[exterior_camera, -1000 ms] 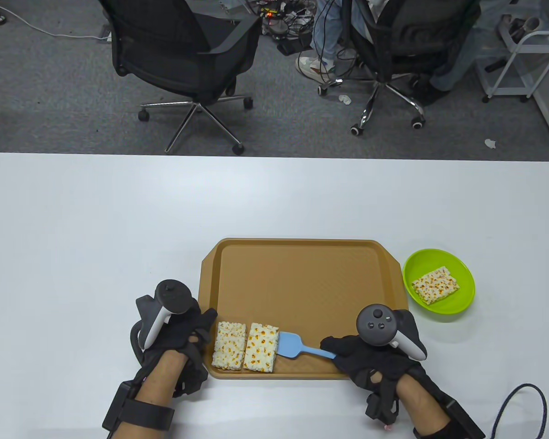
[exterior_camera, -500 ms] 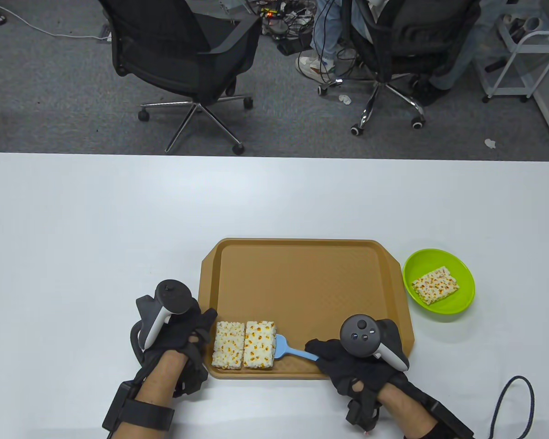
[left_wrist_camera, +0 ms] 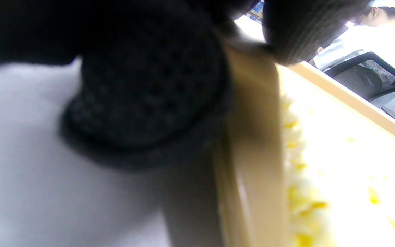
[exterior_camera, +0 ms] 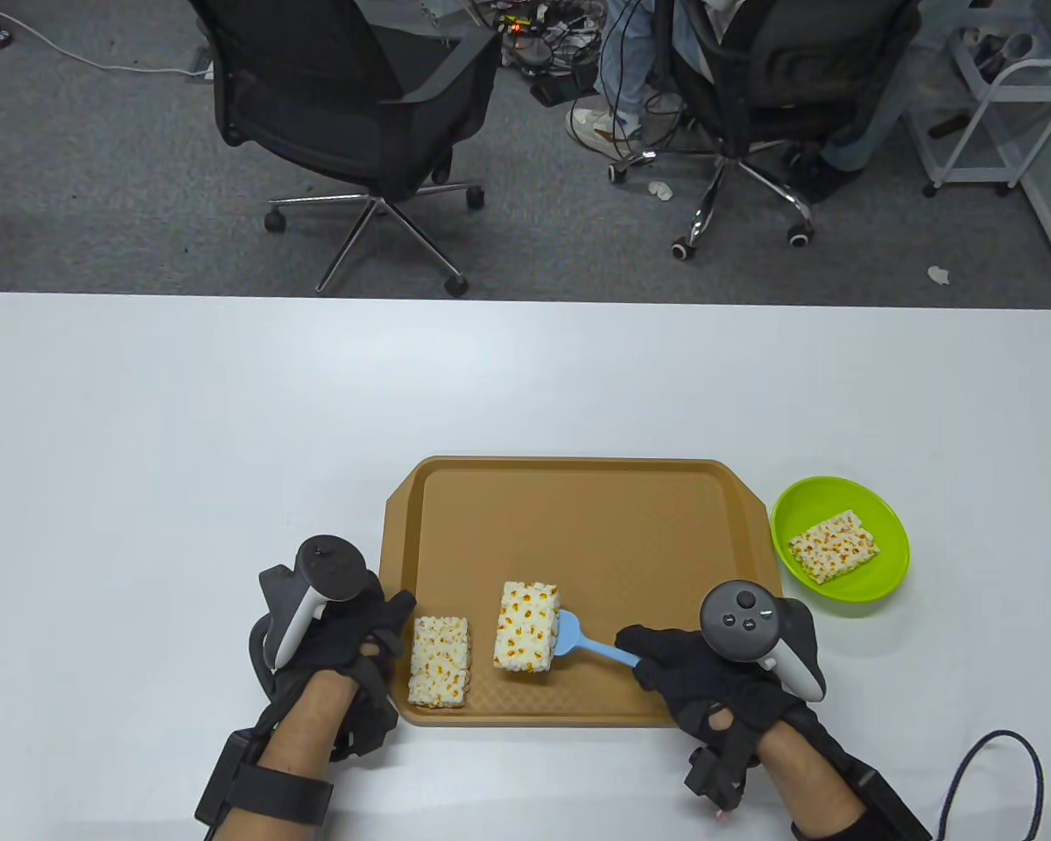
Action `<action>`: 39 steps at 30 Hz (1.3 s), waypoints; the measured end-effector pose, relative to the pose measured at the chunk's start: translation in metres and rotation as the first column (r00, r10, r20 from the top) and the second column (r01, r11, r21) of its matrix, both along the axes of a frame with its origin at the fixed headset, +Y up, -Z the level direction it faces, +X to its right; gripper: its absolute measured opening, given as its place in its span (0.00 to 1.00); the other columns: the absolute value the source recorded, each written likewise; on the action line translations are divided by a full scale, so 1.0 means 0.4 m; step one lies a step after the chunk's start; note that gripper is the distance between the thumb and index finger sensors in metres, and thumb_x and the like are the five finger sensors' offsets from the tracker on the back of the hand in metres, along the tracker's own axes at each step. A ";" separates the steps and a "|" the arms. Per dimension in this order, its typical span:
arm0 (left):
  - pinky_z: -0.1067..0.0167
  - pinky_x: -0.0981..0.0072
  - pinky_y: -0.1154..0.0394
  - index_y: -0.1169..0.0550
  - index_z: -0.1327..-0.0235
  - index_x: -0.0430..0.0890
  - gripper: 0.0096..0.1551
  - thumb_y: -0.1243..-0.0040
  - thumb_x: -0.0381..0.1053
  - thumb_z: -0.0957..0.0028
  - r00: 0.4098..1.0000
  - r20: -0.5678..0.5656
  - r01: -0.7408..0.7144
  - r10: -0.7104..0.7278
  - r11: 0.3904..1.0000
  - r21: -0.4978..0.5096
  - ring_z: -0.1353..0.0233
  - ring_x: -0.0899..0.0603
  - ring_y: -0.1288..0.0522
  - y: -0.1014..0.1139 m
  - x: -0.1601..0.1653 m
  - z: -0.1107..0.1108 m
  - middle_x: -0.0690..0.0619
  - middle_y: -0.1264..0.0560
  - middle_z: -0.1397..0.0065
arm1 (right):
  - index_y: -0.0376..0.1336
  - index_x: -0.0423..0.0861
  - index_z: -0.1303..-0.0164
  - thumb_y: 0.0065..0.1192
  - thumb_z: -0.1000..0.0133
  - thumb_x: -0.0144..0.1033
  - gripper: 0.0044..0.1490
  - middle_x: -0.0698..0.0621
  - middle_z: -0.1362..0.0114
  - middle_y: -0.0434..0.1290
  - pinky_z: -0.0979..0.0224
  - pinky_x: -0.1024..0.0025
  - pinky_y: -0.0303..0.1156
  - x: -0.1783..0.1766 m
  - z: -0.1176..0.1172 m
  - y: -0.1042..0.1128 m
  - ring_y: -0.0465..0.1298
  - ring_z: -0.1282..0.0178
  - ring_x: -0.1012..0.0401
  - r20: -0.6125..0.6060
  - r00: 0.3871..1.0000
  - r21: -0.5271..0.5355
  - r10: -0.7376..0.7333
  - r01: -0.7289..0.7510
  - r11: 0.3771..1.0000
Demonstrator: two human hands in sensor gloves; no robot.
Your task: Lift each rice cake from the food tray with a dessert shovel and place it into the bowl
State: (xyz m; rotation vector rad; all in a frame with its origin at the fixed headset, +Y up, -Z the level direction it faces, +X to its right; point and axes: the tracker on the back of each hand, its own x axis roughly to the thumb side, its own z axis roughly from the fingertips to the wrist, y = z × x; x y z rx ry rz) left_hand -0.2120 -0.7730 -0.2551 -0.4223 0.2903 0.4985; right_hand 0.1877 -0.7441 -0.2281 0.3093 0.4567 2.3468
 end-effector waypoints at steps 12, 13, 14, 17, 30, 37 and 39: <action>0.82 0.58 0.16 0.34 0.32 0.38 0.41 0.39 0.62 0.48 1.000 0.002 -0.001 0.001 1.000 -0.003 0.77 0.48 0.10 0.001 -0.001 0.000 0.44 0.12 0.63 | 0.67 0.46 0.37 0.59 0.55 0.38 0.33 0.46 0.49 0.80 0.66 0.61 0.81 0.146 -0.010 0.090 0.80 0.74 0.63 0.258 0.961 0.072 -0.099 0.083 0.994; 0.81 0.58 0.16 0.34 0.32 0.38 0.41 0.39 0.62 0.48 1.000 0.002 0.000 0.000 1.000 -0.003 0.77 0.48 0.10 0.001 -0.001 0.000 0.44 0.12 0.63 | 0.67 0.46 0.37 0.59 0.55 0.38 0.33 0.46 0.49 0.80 0.66 0.61 0.81 0.159 -0.010 0.095 0.80 0.74 0.63 0.277 0.954 0.072 -0.114 0.098 0.993; 0.81 0.58 0.16 0.34 0.32 0.38 0.41 0.39 0.62 0.48 1.000 0.002 0.000 0.000 1.000 -0.002 0.77 0.48 0.10 0.001 -0.001 0.000 0.44 0.12 0.63 | 0.67 0.46 0.37 0.59 0.55 0.38 0.33 0.46 0.49 0.80 0.65 0.61 0.81 0.171 -0.010 0.100 0.80 0.74 0.63 0.296 0.946 0.073 -0.128 0.111 0.991; 0.82 0.58 0.16 0.34 0.32 0.38 0.41 0.39 0.62 0.48 1.000 0.002 -0.002 0.002 1.000 -0.002 0.77 0.47 0.10 0.001 -0.001 0.000 0.44 0.12 0.63 | 0.68 0.46 0.37 0.60 0.55 0.38 0.33 0.46 0.49 0.80 0.66 0.61 0.81 0.206 -0.009 0.115 0.80 0.74 0.63 0.345 0.926 0.095 -0.156 0.131 0.987; 0.81 0.57 0.16 0.34 0.32 0.38 0.41 0.39 0.62 0.48 1.000 0.002 -0.007 0.007 1.000 -0.004 0.77 0.47 0.10 0.000 -0.001 -0.001 0.44 0.12 0.63 | 0.70 0.46 0.39 0.61 0.55 0.37 0.32 0.45 0.50 0.81 0.67 0.60 0.82 0.373 0.006 0.132 0.80 0.75 0.63 0.670 0.713 0.121 -0.206 0.168 0.978; 0.81 0.57 0.16 0.34 0.32 0.37 0.41 0.39 0.62 0.48 1.000 0.001 -0.010 0.010 1.000 -0.005 0.76 0.47 0.10 0.000 -0.001 -0.001 0.44 0.12 0.63 | 0.69 0.46 0.38 0.61 0.55 0.37 0.32 0.45 0.49 0.81 0.66 0.60 0.82 0.433 0.015 0.123 0.80 0.75 0.62 0.767 0.617 0.088 -0.178 0.174 0.981; 0.81 0.57 0.16 0.34 0.32 0.37 0.41 0.39 0.62 0.48 1.000 0.004 -0.006 0.006 1.000 -0.007 0.76 0.47 0.10 0.001 -0.001 -0.001 0.44 0.12 0.63 | 0.69 0.46 0.38 0.60 0.54 0.37 0.32 0.44 0.49 0.81 0.65 0.60 0.82 0.446 0.018 0.122 0.80 0.74 0.63 0.790 0.593 0.071 -0.156 0.164 0.984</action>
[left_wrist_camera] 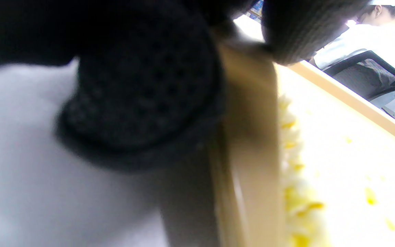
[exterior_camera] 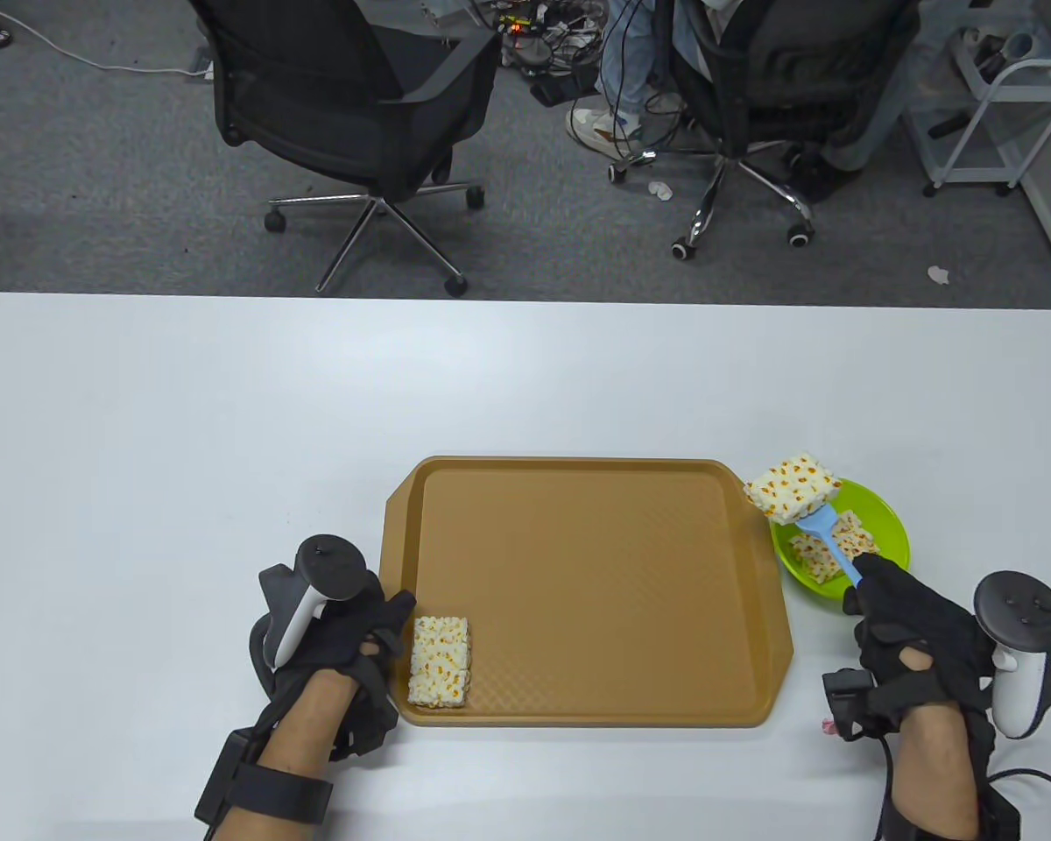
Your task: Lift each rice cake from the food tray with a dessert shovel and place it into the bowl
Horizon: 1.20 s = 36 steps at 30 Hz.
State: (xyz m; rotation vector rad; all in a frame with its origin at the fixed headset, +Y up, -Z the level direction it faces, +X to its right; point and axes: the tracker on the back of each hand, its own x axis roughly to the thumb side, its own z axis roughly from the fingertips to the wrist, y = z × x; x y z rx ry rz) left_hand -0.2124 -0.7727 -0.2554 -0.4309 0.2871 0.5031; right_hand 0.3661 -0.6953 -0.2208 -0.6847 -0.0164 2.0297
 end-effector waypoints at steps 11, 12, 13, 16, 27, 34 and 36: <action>0.81 0.57 0.16 0.34 0.32 0.37 0.41 0.39 0.62 0.48 1.000 -0.003 -0.008 0.008 1.000 0.002 0.76 0.47 0.10 -0.001 -0.001 0.000 0.44 0.12 0.63 | 0.69 0.46 0.38 0.60 0.55 0.38 0.32 0.45 0.49 0.81 0.66 0.61 0.82 0.031 -0.009 -0.028 0.81 0.76 0.63 0.106 0.988 -0.104 0.116 -0.105 0.989; 0.81 0.57 0.16 0.34 0.32 0.37 0.41 0.39 0.62 0.48 1.000 -0.001 -0.005 0.005 1.000 0.000 0.76 0.47 0.10 0.000 -0.001 -0.001 0.44 0.12 0.63 | 0.69 0.45 0.38 0.60 0.55 0.38 0.32 0.45 0.49 0.81 0.67 0.61 0.82 0.032 -0.011 -0.029 0.81 0.76 0.63 0.109 0.986 -0.111 0.127 -0.114 0.987; 0.81 0.57 0.16 0.34 0.32 0.37 0.41 0.39 0.62 0.48 1.000 0.000 -0.004 0.004 1.000 0.000 0.76 0.47 0.10 0.000 -0.001 -0.001 0.44 0.12 0.63 | 0.69 0.46 0.38 0.60 0.55 0.38 0.32 0.45 0.49 0.81 0.67 0.61 0.82 0.032 -0.012 -0.030 0.81 0.76 0.63 0.112 0.984 -0.116 0.135 -0.122 0.986; 0.81 0.57 0.16 0.34 0.32 0.38 0.41 0.39 0.62 0.48 1.000 -0.004 -0.008 0.008 1.000 0.004 0.76 0.47 0.10 -0.001 -0.002 0.000 0.44 0.12 0.63 | 0.69 0.46 0.38 0.60 0.55 0.38 0.32 0.45 0.49 0.81 0.67 0.62 0.82 0.028 -0.014 -0.034 0.81 0.76 0.64 0.125 0.974 -0.136 0.190 -0.173 0.975; 0.81 0.57 0.16 0.34 0.32 0.37 0.41 0.39 0.62 0.48 1.000 -0.001 -0.005 0.005 1.000 0.002 0.76 0.47 0.10 -0.001 -0.002 0.000 0.44 0.12 0.63 | 0.71 0.48 0.41 0.63 0.55 0.38 0.31 0.46 0.50 0.82 0.66 0.61 0.82 -0.022 -0.027 -0.022 0.81 0.76 0.63 0.107 0.850 -0.155 0.516 -0.498 0.853; 0.81 0.57 0.16 0.34 0.32 0.37 0.41 0.39 0.62 0.48 1.000 -0.003 -0.006 0.006 1.000 0.003 0.76 0.47 0.10 -0.001 -0.001 -0.001 0.44 0.12 0.63 | 0.72 0.48 0.42 0.64 0.56 0.38 0.30 0.45 0.51 0.83 0.68 0.61 0.82 -0.020 -0.011 0.002 0.81 0.77 0.63 0.155 0.788 -0.189 0.596 -0.569 0.801; 0.81 0.57 0.16 0.34 0.32 0.37 0.41 0.39 0.62 0.48 1.000 -0.003 -0.007 0.007 1.000 0.003 0.76 0.47 0.10 -0.001 -0.001 -0.001 0.44 0.12 0.63 | 0.72 0.47 0.42 0.63 0.55 0.38 0.30 0.45 0.51 0.83 0.68 0.60 0.82 -0.013 -0.008 0.004 0.81 0.77 0.62 0.159 0.803 -0.198 0.574 -0.544 0.815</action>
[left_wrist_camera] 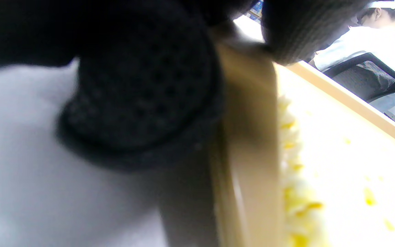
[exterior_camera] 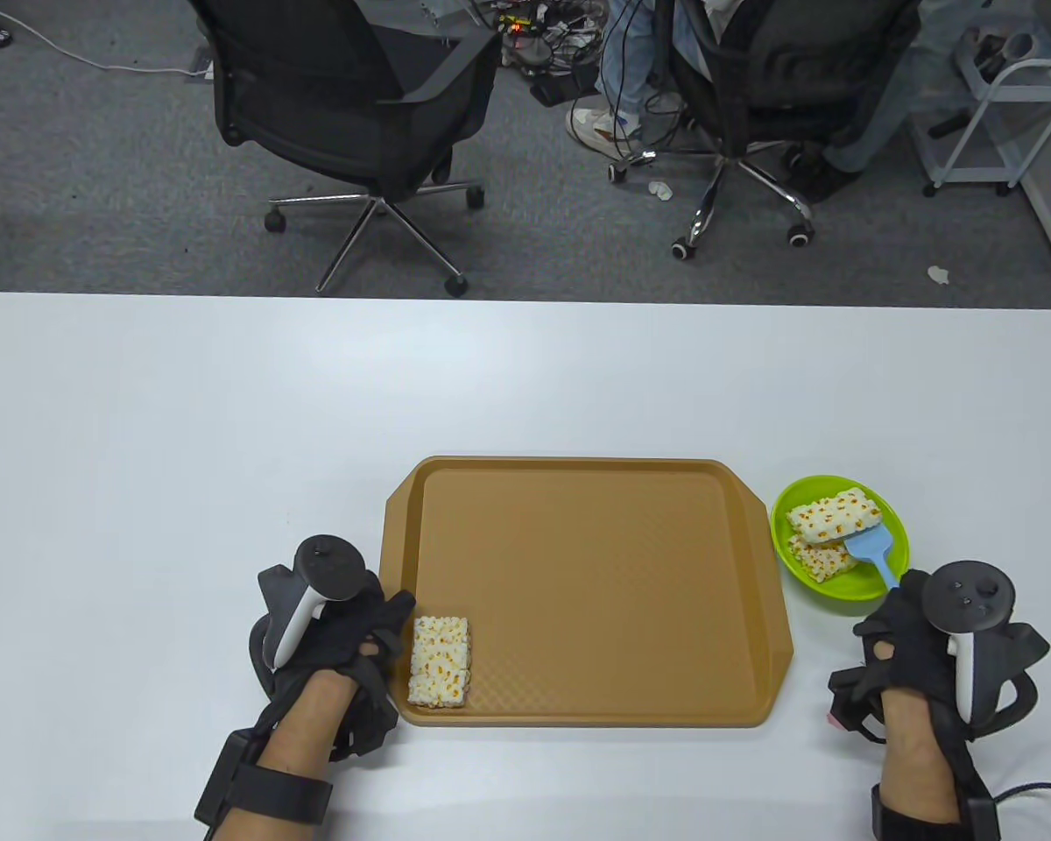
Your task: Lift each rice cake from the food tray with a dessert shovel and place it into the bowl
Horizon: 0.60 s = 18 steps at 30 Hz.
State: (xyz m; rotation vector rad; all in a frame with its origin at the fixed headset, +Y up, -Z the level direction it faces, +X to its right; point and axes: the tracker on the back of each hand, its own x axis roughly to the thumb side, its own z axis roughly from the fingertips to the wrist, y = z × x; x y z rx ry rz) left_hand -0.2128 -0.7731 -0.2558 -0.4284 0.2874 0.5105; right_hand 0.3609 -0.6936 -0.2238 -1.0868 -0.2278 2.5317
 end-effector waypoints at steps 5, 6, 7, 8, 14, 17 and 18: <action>0.81 0.57 0.16 0.34 0.32 0.37 0.41 0.39 0.62 0.48 1.000 -0.001 0.000 0.000 1.000 0.001 0.76 0.47 0.10 0.000 0.000 0.000 0.44 0.12 0.63 | 0.72 0.47 0.41 0.64 0.55 0.38 0.30 0.45 0.50 0.83 0.67 0.60 0.82 -0.001 0.003 0.005 0.81 0.76 0.62 0.028 0.998 -0.031 0.060 -0.059 0.998; 0.81 0.57 0.16 0.34 0.32 0.37 0.41 0.39 0.62 0.48 1.000 -0.001 0.000 0.000 1.000 0.001 0.76 0.47 0.10 0.000 0.000 0.000 0.44 0.12 0.63 | 0.72 0.48 0.41 0.64 0.55 0.38 0.30 0.45 0.50 0.82 0.66 0.59 0.82 -0.001 0.003 0.006 0.81 0.76 0.62 0.031 0.997 -0.033 0.072 -0.071 0.997; 0.81 0.57 0.16 0.34 0.32 0.37 0.41 0.39 0.62 0.48 1.000 0.001 0.001 -0.001 1.000 -0.001 0.76 0.47 0.10 0.000 0.000 0.000 0.44 0.12 0.63 | 0.72 0.48 0.41 0.64 0.55 0.38 0.30 0.45 0.50 0.82 0.66 0.59 0.82 -0.001 0.003 0.007 0.81 0.76 0.62 0.036 0.996 -0.029 0.076 -0.075 0.997; 0.81 0.57 0.16 0.34 0.32 0.37 0.41 0.39 0.62 0.48 1.000 0.001 0.002 -0.002 1.000 -0.001 0.76 0.47 0.10 0.000 0.000 0.000 0.44 0.12 0.63 | 0.72 0.48 0.41 0.64 0.55 0.38 0.30 0.45 0.50 0.82 0.66 0.59 0.82 0.000 0.003 0.007 0.82 0.75 0.61 0.039 0.996 -0.031 0.083 -0.082 0.996; 0.81 0.57 0.16 0.34 0.32 0.37 0.41 0.39 0.62 0.48 1.000 0.001 0.000 0.000 1.000 -0.002 0.76 0.47 0.10 0.000 0.000 0.000 0.44 0.12 0.63 | 0.72 0.48 0.41 0.66 0.55 0.37 0.30 0.44 0.48 0.82 0.63 0.56 0.82 -0.003 0.010 0.019 0.82 0.73 0.60 0.084 0.979 -0.042 0.184 -0.181 0.983; 0.81 0.57 0.16 0.34 0.32 0.37 0.41 0.39 0.62 0.48 1.000 -0.002 -0.002 0.002 1.000 0.000 0.76 0.47 0.10 0.000 0.000 0.001 0.44 0.12 0.63 | 0.72 0.49 0.41 0.67 0.56 0.36 0.30 0.44 0.47 0.82 0.61 0.55 0.82 -0.017 0.027 0.037 0.82 0.71 0.59 0.135 0.957 -0.013 0.257 -0.258 0.966; 0.81 0.57 0.16 0.34 0.32 0.37 0.41 0.39 0.62 0.48 1.000 -0.002 -0.003 0.003 1.000 0.000 0.76 0.47 0.10 0.000 0.000 0.001 0.44 0.12 0.63 | 0.71 0.49 0.40 0.66 0.55 0.36 0.30 0.44 0.46 0.81 0.60 0.55 0.82 -0.022 0.032 0.042 0.82 0.70 0.59 0.136 0.953 -0.008 0.270 -0.271 0.962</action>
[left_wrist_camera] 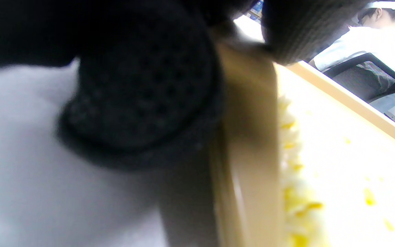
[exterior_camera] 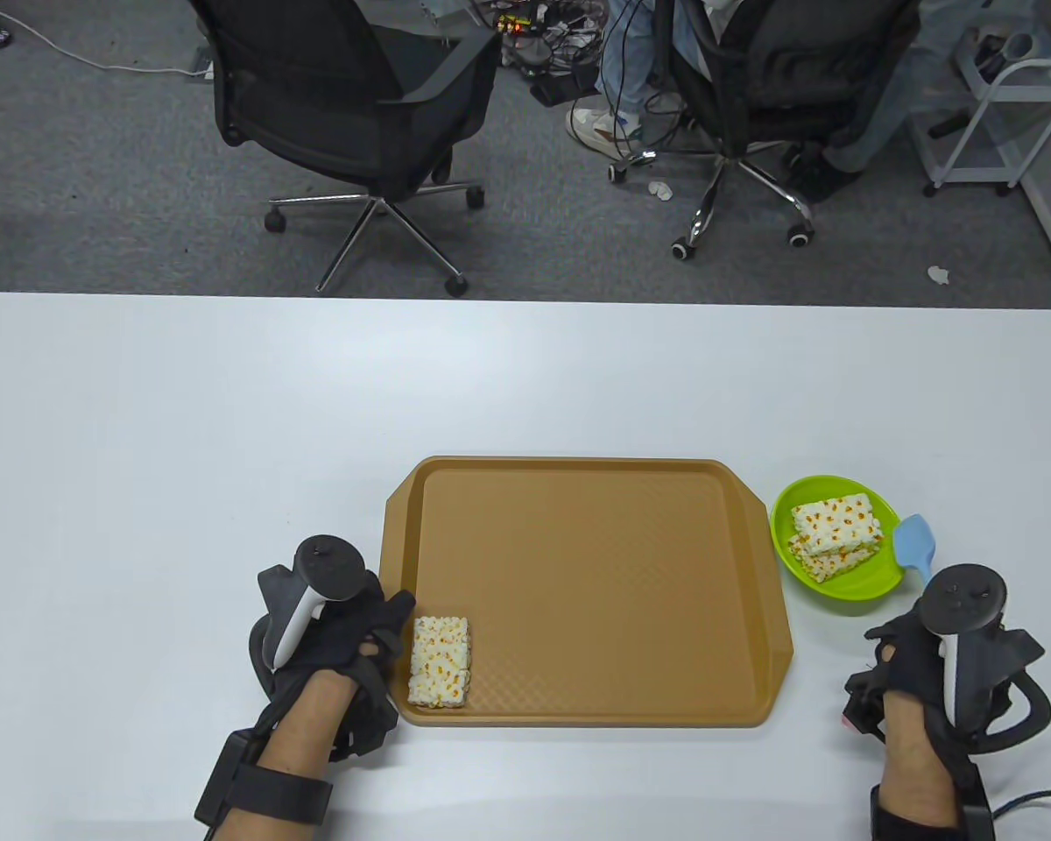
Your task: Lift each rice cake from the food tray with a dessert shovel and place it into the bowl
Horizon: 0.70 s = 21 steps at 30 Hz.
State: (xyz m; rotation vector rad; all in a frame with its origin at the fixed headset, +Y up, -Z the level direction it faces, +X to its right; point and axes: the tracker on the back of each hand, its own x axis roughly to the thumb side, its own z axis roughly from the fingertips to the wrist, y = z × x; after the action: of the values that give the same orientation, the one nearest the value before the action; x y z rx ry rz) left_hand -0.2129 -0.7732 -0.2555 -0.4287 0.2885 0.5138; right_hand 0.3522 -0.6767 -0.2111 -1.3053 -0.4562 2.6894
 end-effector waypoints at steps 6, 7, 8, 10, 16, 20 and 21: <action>0.81 0.57 0.16 0.34 0.31 0.38 0.41 0.39 0.62 0.48 1.000 0.000 0.005 -0.005 1.000 0.000 0.76 0.47 0.10 0.000 0.000 0.000 0.44 0.12 0.63 | 0.63 0.53 0.32 0.65 0.55 0.30 0.37 0.42 0.34 0.72 0.45 0.49 0.78 -0.075 0.015 0.023 0.79 0.55 0.55 -0.162 0.985 0.186 0.052 -0.021 0.982; 0.81 0.57 0.16 0.34 0.31 0.38 0.41 0.40 0.62 0.48 1.000 -0.001 0.004 -0.004 1.000 0.000 0.76 0.47 0.10 0.000 0.000 0.000 0.44 0.12 0.63 | 0.63 0.53 0.31 0.65 0.55 0.30 0.37 0.43 0.33 0.71 0.44 0.50 0.78 -0.092 0.016 0.025 0.79 0.54 0.55 -0.186 0.980 0.205 0.071 -0.032 0.978; 0.81 0.57 0.16 0.34 0.31 0.38 0.41 0.40 0.62 0.48 1.000 0.000 0.004 -0.004 1.000 -0.003 0.76 0.47 0.10 0.000 0.000 0.000 0.44 0.12 0.63 | 0.63 0.53 0.31 0.64 0.55 0.30 0.38 0.43 0.33 0.72 0.44 0.50 0.79 -0.116 0.018 0.026 0.79 0.54 0.56 -0.234 0.968 0.226 0.093 -0.039 0.973; 0.81 0.57 0.16 0.34 0.31 0.38 0.41 0.40 0.62 0.48 1.000 0.003 0.004 -0.004 1.000 -0.005 0.76 0.47 0.10 0.000 0.000 0.000 0.44 0.12 0.63 | 0.63 0.52 0.31 0.64 0.55 0.31 0.37 0.44 0.34 0.73 0.44 0.52 0.79 -0.162 0.019 0.026 0.80 0.55 0.57 -0.326 0.940 0.244 0.104 -0.022 0.969; 0.81 0.57 0.16 0.34 0.31 0.37 0.41 0.40 0.62 0.48 1.000 0.007 0.004 -0.004 1.000 -0.008 0.76 0.47 0.10 0.001 0.000 -0.001 0.44 0.13 0.62 | 0.66 0.50 0.34 0.60 0.54 0.35 0.34 0.46 0.40 0.77 0.53 0.54 0.81 -0.391 0.021 0.061 0.81 0.64 0.59 -0.687 0.726 0.053 -0.029 0.090 0.994; 0.81 0.57 0.16 0.35 0.31 0.38 0.41 0.40 0.62 0.48 1.000 0.005 -0.004 0.004 1.000 -0.007 0.76 0.47 0.10 -0.001 0.000 0.000 0.44 0.13 0.62 | 0.67 0.50 0.35 0.60 0.55 0.36 0.34 0.47 0.41 0.78 0.55 0.56 0.82 -0.529 0.026 0.003 0.81 0.67 0.60 -0.786 0.616 -0.019 -0.051 0.058 0.998; 0.80 0.57 0.16 0.35 0.31 0.37 0.41 0.40 0.62 0.48 1.000 0.008 -0.004 0.004 1.000 -0.009 0.76 0.47 0.10 0.000 0.000 0.000 0.44 0.13 0.62 | 0.67 0.49 0.36 0.60 0.56 0.35 0.34 0.46 0.42 0.79 0.57 0.56 0.82 -0.552 0.031 -0.025 0.81 0.68 0.60 -0.796 0.602 -0.018 -0.062 0.079 0.997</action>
State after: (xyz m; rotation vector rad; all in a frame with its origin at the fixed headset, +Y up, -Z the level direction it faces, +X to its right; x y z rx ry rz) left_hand -0.2129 -0.7733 -0.2556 -0.4400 0.2826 0.5143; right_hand 0.1315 -0.6866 -0.1986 0.0092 -0.2859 2.8087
